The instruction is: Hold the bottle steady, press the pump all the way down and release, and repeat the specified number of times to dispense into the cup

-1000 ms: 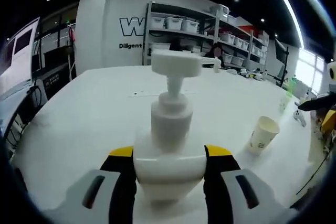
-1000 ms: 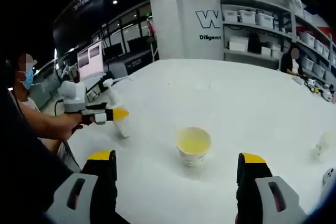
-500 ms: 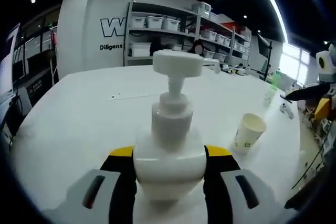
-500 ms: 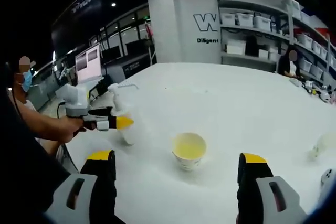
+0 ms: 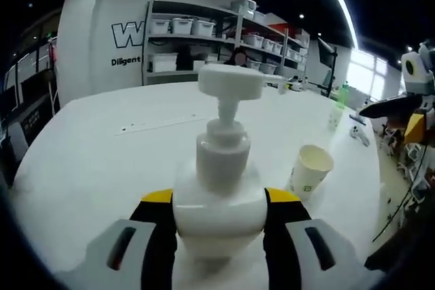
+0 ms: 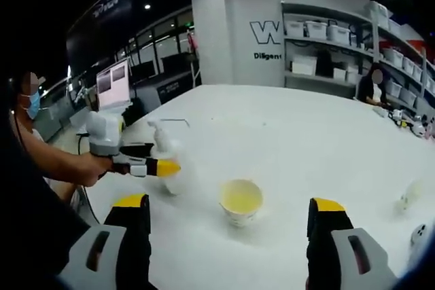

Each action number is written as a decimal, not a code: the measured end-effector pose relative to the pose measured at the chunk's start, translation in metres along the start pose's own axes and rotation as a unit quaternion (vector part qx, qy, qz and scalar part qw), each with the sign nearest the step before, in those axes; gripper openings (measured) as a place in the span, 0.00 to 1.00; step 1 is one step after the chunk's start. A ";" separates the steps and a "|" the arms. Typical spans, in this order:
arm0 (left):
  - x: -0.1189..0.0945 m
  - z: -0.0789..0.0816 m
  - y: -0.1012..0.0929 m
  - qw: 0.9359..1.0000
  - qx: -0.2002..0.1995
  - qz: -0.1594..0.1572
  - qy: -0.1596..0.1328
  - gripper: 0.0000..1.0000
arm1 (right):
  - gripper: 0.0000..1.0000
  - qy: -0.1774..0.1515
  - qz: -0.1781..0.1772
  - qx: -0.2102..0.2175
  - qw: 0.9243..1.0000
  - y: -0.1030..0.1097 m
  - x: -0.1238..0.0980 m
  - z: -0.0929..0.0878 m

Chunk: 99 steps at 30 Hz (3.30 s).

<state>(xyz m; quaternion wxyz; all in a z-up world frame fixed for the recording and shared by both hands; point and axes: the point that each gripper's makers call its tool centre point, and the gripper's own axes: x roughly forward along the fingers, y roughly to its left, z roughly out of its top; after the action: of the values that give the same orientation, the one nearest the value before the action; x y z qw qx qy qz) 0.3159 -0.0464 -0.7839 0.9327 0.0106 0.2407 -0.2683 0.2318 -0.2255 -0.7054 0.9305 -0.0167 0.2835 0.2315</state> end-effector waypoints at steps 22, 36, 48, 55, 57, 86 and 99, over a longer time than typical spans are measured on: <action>0.022 0.005 -0.039 0.997 0.029 -0.067 0.024 0.47 | 0.81 -0.008 0.056 -0.028 0.998 0.008 0.001 0.026; 0.035 0.006 -0.060 0.993 0.046 -0.099 0.041 0.47 | 0.72 0.001 0.058 -0.085 0.995 0.003 0.007 0.044; 0.040 0.005 -0.073 0.989 0.061 -0.119 0.058 0.47 | 0.56 -0.004 0.049 -0.156 0.987 -0.002 0.014 0.067; 0.041 0.005 -0.081 0.986 0.071 -0.134 0.063 0.47 | 0.26 -0.011 0.086 -0.219 0.972 0.013 0.018 0.082; 0.041 0.004 -0.081 0.986 0.074 -0.137 0.065 0.47 | 0.20 -0.004 0.094 -0.237 0.967 0.018 0.021 0.085; 0.043 -0.001 -0.086 0.980 0.088 -0.162 0.078 0.47 | 0.00 0.187 0.209 -0.327 0.902 0.056 0.071 0.077; 0.042 -0.005 -0.083 0.970 0.119 -0.192 0.086 0.46 | 0.00 0.315 0.222 -0.355 0.852 0.060 0.086 0.067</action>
<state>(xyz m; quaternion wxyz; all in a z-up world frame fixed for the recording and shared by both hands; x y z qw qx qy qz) 0.3024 -0.1375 -0.7981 0.8315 0.0985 0.2842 -0.4671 0.3032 -0.1254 -0.6890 0.6464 -0.3541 0.4559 0.4990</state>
